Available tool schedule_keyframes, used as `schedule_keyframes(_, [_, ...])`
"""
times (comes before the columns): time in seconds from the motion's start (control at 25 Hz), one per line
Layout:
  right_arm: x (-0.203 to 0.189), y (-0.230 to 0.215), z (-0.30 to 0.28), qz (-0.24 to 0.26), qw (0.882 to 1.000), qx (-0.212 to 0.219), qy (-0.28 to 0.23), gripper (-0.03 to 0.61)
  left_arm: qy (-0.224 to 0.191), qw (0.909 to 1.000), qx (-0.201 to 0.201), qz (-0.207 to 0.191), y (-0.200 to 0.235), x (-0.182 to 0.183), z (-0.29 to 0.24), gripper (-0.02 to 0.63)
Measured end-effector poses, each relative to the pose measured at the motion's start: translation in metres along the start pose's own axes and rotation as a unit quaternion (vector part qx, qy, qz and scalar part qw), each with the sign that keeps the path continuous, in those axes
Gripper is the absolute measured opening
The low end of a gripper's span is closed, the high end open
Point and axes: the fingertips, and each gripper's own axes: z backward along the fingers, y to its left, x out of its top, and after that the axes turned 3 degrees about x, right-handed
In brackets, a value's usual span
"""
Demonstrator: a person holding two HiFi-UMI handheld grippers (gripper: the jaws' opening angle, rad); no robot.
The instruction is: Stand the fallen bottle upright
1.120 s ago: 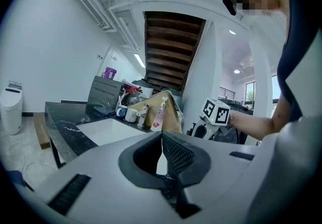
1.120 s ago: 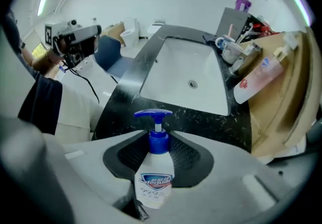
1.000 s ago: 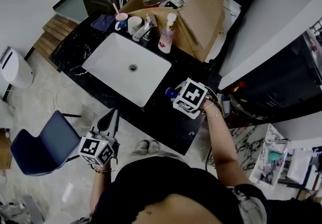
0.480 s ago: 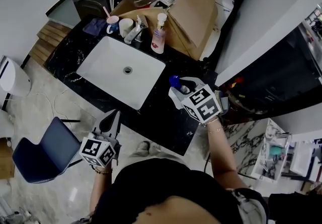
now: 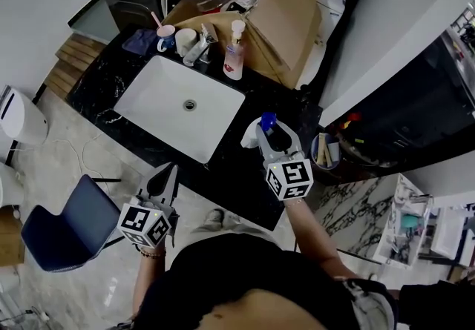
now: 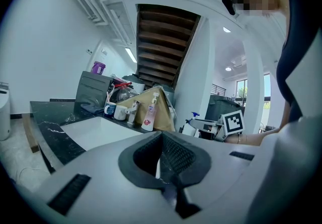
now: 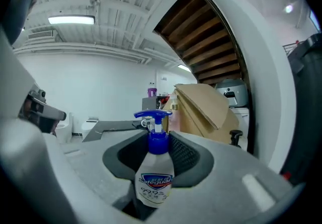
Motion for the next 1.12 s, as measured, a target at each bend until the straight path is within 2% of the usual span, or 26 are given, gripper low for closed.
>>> schedule_keyframes(0.12, [-0.007, -0.002, 0.001, 0.004, 1.0, -0.011, 0.007, 0.132, 0.001, 1.0, 0.004, 0.002, 0.004, -0.001, 0.001, 0.003])
schedule_keyframes(0.6, [-0.007, -0.005, -0.006, 0.019, 1.0, 0.001, 0.011, 0.135, 0.005, 0.9999, -0.003, 0.008, 0.001, -0.006, -0.008, 0.003])
schedule_keyframes(0.76, [-0.006, 0.0, -0.005, 0.028, 1.0, 0.009, 0.011, 0.164, 0.008, 0.9999, -0.004, 0.008, 0.001, -0.01, -0.007, 0.003])
schedule_keyframes(0.96, [-0.005, 0.002, 0.005, 0.024, 1.0, -0.003, 0.013, 0.232, 0.006, 0.9999, -0.004, 0.009, 0.002, -0.01, -0.01, 0.003])
schedule_keyframes(1.12, [0.001, 0.011, 0.039, 0.015, 1.0, -0.02, -0.004, 0.233, 0.008, 0.9999, -0.009, 0.01, -0.003, -0.013, -0.01, 0.003])
